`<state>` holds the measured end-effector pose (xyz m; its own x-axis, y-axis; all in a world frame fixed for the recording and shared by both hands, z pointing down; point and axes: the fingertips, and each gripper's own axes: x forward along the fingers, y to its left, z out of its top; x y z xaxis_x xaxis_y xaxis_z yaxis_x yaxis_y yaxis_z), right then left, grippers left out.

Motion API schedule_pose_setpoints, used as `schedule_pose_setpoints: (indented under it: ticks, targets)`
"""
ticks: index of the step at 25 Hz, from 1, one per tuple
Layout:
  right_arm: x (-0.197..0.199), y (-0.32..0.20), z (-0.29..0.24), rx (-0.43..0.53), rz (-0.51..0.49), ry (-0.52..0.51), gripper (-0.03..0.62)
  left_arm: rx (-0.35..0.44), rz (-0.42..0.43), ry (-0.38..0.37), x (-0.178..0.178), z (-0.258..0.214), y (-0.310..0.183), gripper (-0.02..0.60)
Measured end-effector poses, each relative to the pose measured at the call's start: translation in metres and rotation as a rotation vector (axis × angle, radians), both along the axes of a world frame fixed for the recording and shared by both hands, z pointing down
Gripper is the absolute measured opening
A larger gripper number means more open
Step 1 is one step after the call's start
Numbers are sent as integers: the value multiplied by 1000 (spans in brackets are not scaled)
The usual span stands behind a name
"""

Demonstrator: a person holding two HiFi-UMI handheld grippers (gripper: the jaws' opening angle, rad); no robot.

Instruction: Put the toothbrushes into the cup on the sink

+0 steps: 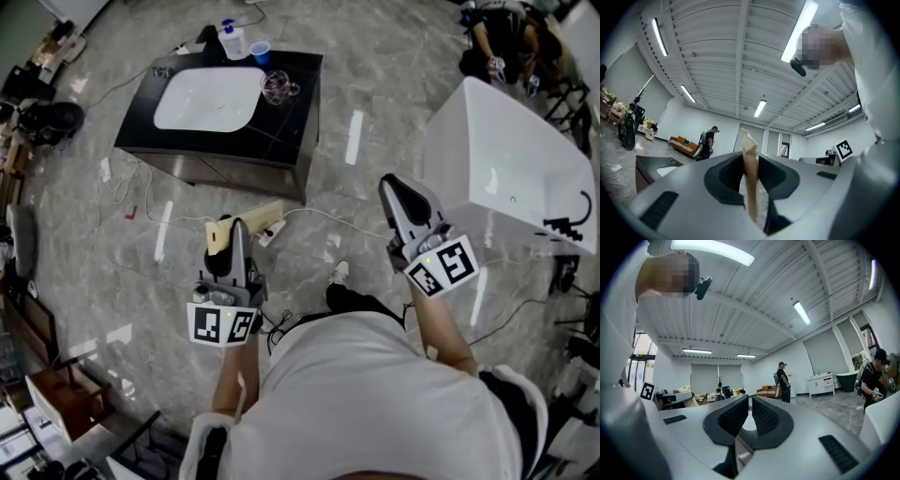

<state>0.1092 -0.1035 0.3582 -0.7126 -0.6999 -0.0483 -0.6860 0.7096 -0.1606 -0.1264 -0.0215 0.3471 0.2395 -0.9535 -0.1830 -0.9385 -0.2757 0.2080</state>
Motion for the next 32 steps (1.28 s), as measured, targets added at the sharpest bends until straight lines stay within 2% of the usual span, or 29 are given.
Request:
schedule_pose_setpoints:
  ticks: [9,19,26,32]
  targets:
    - [22,-61,0,-2,-37,-23,48,9,-51,-15,20,-8,-52,69]
    - [27,-87,5,-15,-92,-78,48,24,-79,-78,36,-29,-80,69]
    - [26,-87,1,-4,-98,-75,48,34,-99,-79,27,-38,-82,69]
    - [30,-99,0,6,-50,-53,48,52,-88,-52,10,-36,-100,69]
